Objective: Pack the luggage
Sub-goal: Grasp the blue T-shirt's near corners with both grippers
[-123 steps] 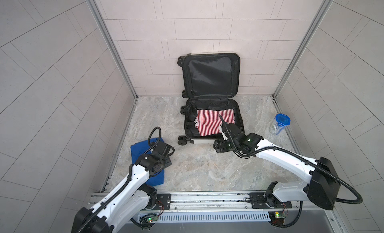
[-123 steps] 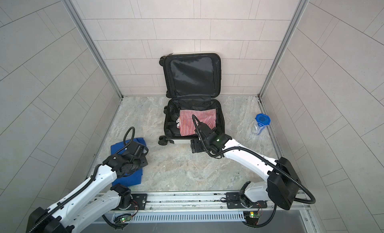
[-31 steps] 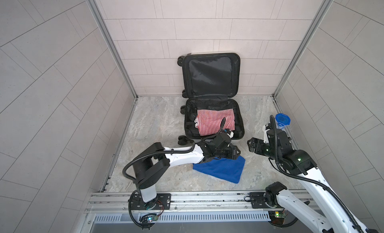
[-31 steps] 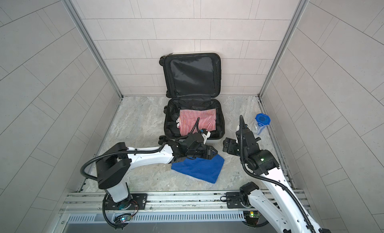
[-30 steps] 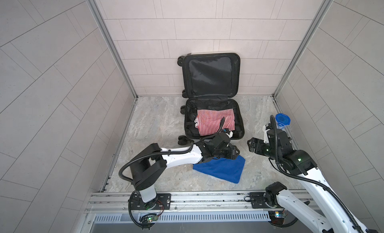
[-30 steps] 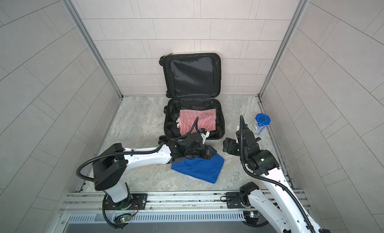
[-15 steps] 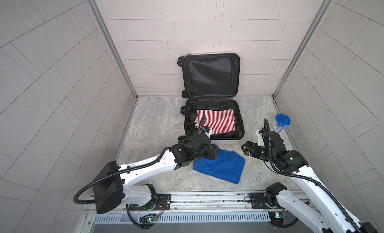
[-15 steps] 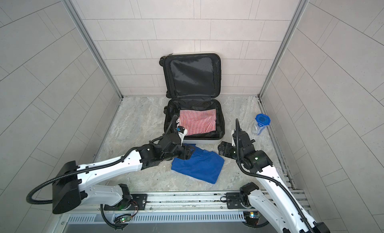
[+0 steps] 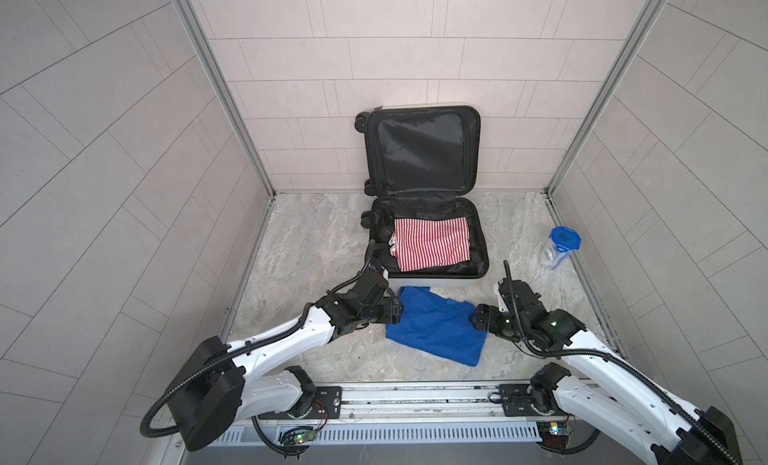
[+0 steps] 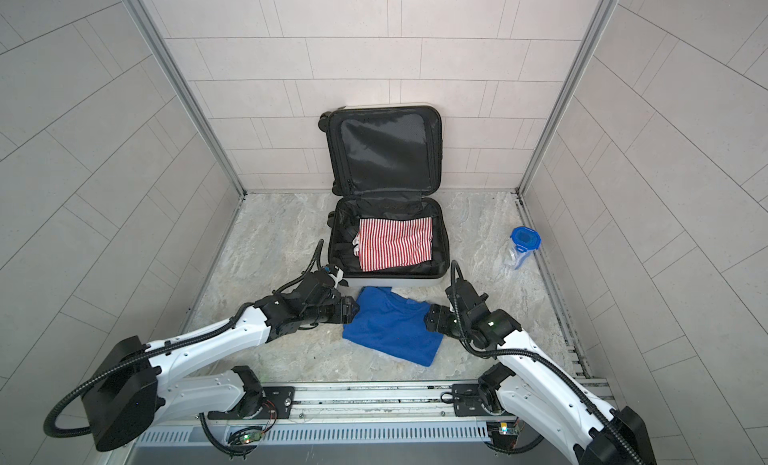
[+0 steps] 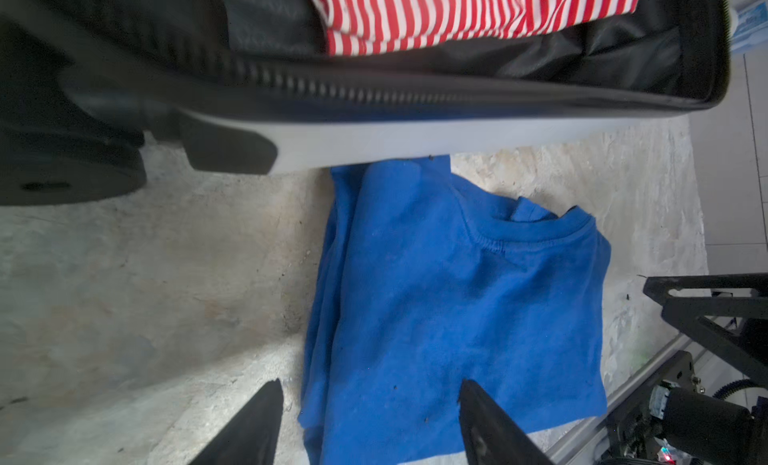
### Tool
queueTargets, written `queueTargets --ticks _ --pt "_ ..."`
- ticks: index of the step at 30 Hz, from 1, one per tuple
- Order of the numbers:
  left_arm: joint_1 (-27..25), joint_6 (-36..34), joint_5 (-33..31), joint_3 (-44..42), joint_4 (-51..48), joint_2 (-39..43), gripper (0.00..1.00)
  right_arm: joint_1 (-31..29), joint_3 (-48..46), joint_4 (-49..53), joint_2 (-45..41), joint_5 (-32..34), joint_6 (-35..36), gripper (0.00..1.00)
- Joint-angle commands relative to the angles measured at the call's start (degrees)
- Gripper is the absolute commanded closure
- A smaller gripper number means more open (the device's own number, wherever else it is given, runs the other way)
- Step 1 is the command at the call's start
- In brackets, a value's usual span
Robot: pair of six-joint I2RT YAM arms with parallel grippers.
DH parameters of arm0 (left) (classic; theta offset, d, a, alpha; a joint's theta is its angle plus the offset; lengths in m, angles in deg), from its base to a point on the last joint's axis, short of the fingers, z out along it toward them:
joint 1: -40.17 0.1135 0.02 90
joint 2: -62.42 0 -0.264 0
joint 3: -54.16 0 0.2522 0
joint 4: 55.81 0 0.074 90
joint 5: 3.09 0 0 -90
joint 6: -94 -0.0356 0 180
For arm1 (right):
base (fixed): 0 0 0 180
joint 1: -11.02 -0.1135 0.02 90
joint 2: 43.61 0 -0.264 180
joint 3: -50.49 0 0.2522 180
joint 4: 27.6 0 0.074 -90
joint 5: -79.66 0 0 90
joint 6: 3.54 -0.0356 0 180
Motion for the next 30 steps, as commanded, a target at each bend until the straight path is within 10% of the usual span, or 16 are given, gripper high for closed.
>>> queueTargets --ticks 1,30 --pt "0.4 1.1 3.0 -1.6 2.5 -1.4 0.26 -2.2 -2.0 -1.9 -0.2 2.1 -3.9 0.14" --pt "0.0 3.2 11.4 -7.4 16.4 -12.8 0.32 -4.2 -14.5 -16.7 -1.4 1.5 -15.6 0.14"
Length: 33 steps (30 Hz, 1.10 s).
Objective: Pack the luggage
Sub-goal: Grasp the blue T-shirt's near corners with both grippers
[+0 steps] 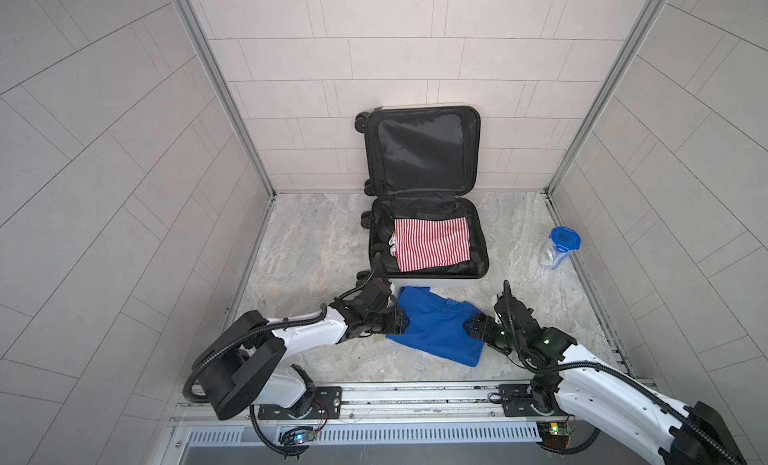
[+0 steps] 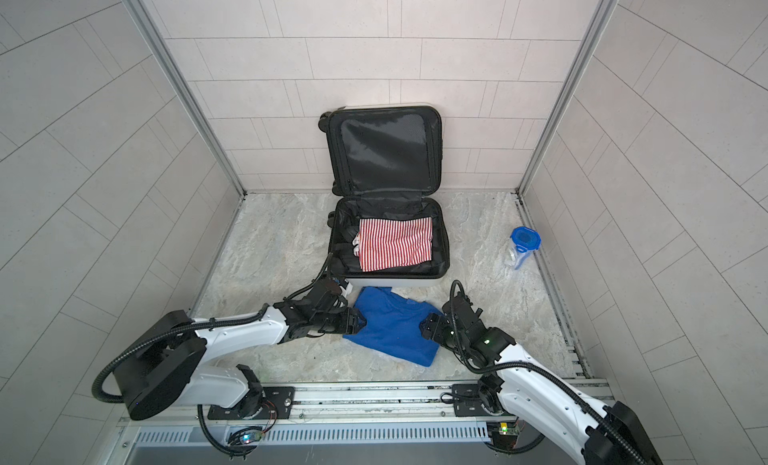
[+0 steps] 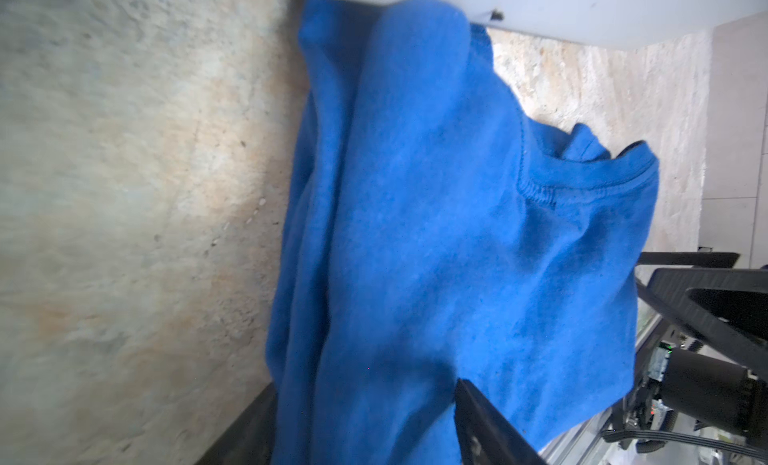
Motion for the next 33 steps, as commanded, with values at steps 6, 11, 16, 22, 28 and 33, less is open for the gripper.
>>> queueTargets --ticks 6,11,16,22,28,33 --pt "-1.7 2.4 1.5 -0.8 3.3 -3.4 0.4 -0.5 -1.7 -3.1 2.7 0.6 -4.0 0.18" --pt "-3.1 2.9 1.3 0.0 4.1 -4.7 0.52 -0.5 -1.3 -5.1 4.3 0.6 -4.0 0.25" --pt "-4.3 3.6 1.2 0.7 5.2 -6.2 0.62 -0.7 -0.5 -5.9 6.1 0.6 -3.8 0.39" --pt "-5.3 4.3 0.6 2.1 4.4 -5.4 0.78 -0.6 0.4 -3.8 4.5 1.4 -3.8 0.66" --pt "-7.3 3.7 -1.6 5.1 -1.0 -2.3 0.91 -0.7 1.3 -1.5 1.0 1.0 -3.7 0.88" --pt "-9.0 3.2 -2.4 8.1 -4.8 0.6 0.97 -0.7 3.3 0.5 -0.8 -0.1 -3.1 0.98"
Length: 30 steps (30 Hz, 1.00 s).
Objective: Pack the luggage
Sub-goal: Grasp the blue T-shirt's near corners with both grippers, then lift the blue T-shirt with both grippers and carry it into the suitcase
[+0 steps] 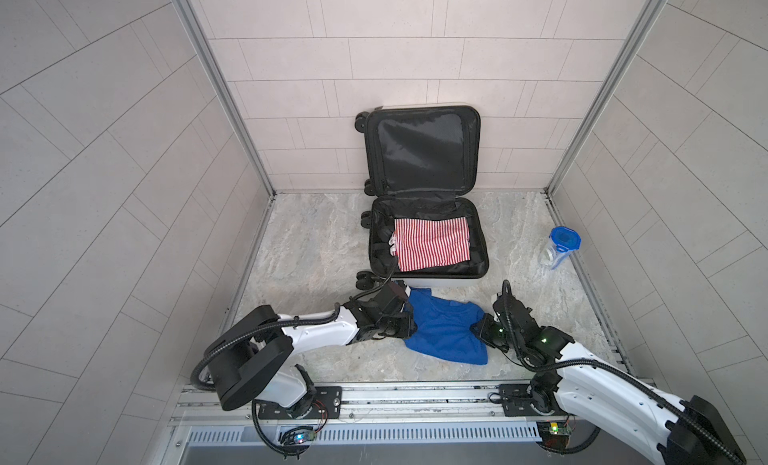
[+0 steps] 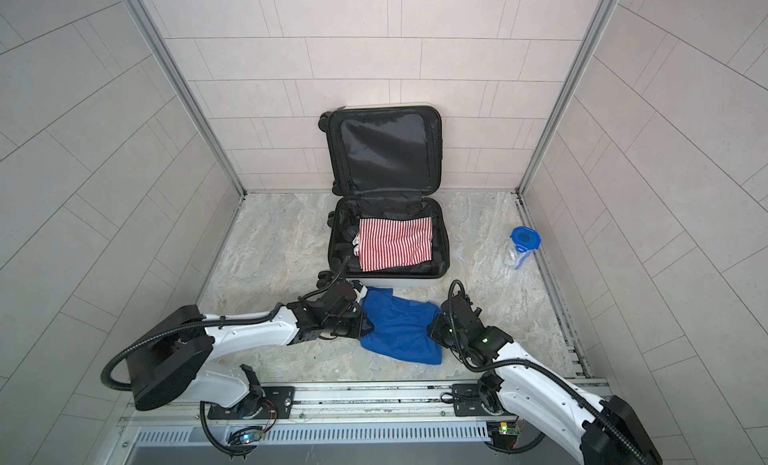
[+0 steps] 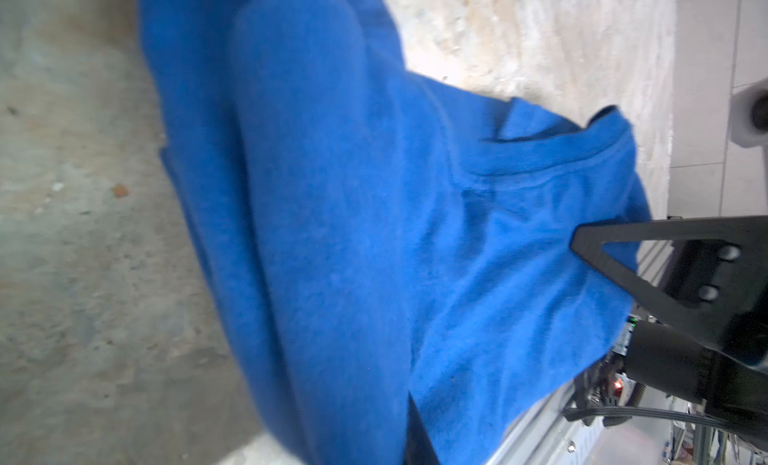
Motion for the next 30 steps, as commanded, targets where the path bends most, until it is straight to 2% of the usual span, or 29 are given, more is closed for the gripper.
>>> queueTargets --ticks 1,11,19,24,30 --pt "-1.4 -0.8 -1.4 3.1 -3.9 3.2 0.97 -0.3 3.3 2.9 -1.6 -0.3 0.6 0.98" --pt "-3.5 -3.4 -4.9 9.0 -11.6 7.9 1.0 -0.3 10.5 10.2 -5.1 0.5 4.6 1.0" --pt "-3.9 -6.4 -8.8 13.4 -18.4 12.8 1.0 -0.1 19.5 15.6 -6.9 2.1 11.2 1.0" --pt "-3.9 -8.6 -11.6 18.2 -21.9 14.6 1.0 0.0 28.0 17.3 -3.9 1.8 14.5 1.0" --pt "-3.2 -11.1 -18.7 22.9 -21.4 16.3 1.0 1.3 37.6 17.0 4.1 1.5 19.7 1.0"
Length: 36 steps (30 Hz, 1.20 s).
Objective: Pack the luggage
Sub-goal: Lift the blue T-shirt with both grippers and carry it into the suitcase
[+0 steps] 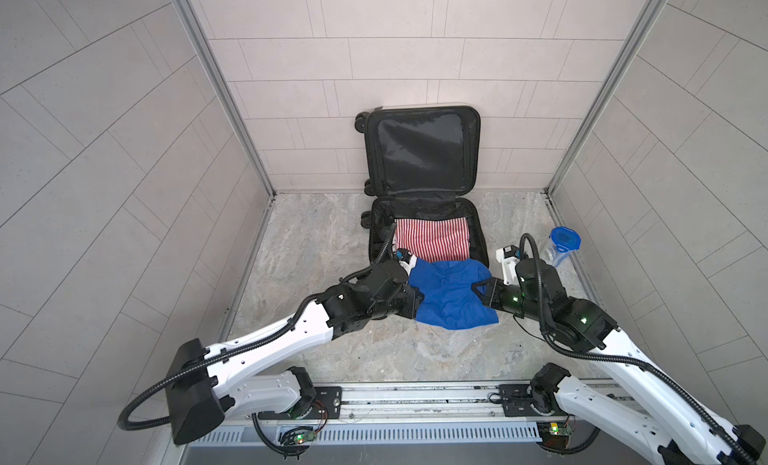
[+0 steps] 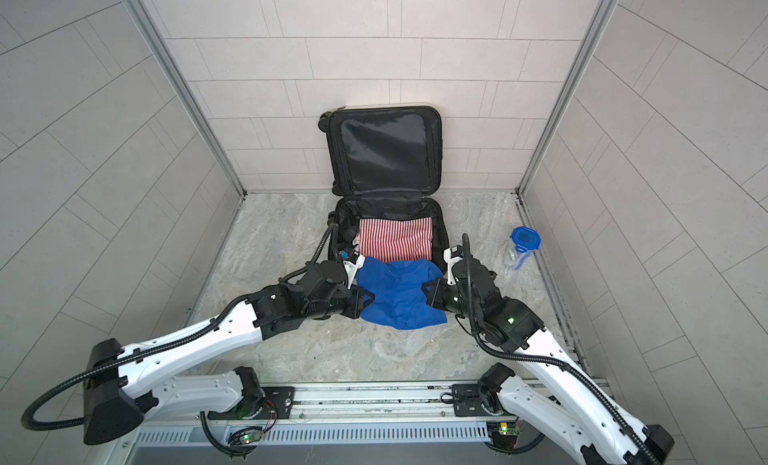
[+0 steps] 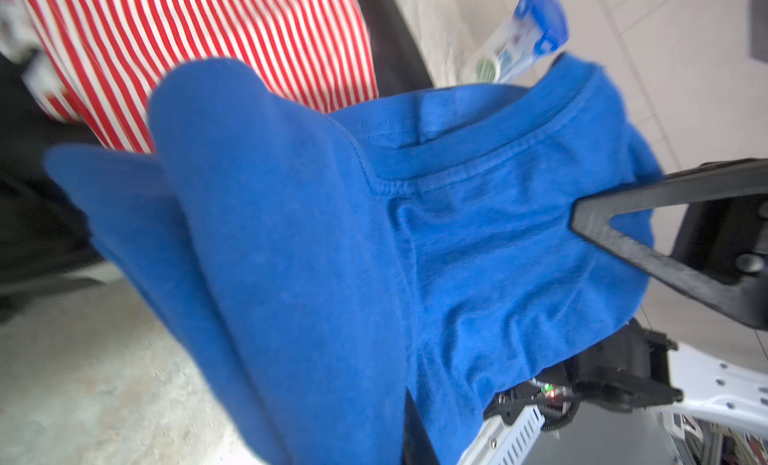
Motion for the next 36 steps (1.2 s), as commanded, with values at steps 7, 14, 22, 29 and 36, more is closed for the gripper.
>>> queueTargets --ticks 7,14,22,29,36 --pt "4.4 -6.8 -7.6 9.6 -1.0 -0.7 1.0 3.3 13.4 -2.8 12.4 -0.6 7.9 1.0" --pt "10.6 -10.3 -5.2 17.7 -2.0 -6.8 1.0 6.3 21.8 -3.8 21.3 -3.4 10.6 1.0" --pt "16.6 -13.8 0.0 28.0 -4.0 -18.8 1.0 11.8 29.0 -4.0 30.4 -5.6 13.6 1.0" --pt "20.5 -14.7 3.3 32.6 -2.7 -27.8 1.0 16.7 35.8 -1.3 41.1 -10.1 13.7 1.0" --pt "23.7 -14.6 5.8 35.9 -1.9 -35.4 1.0 17.7 40.5 -1.5 50.1 -10.0 14.8 1.0"
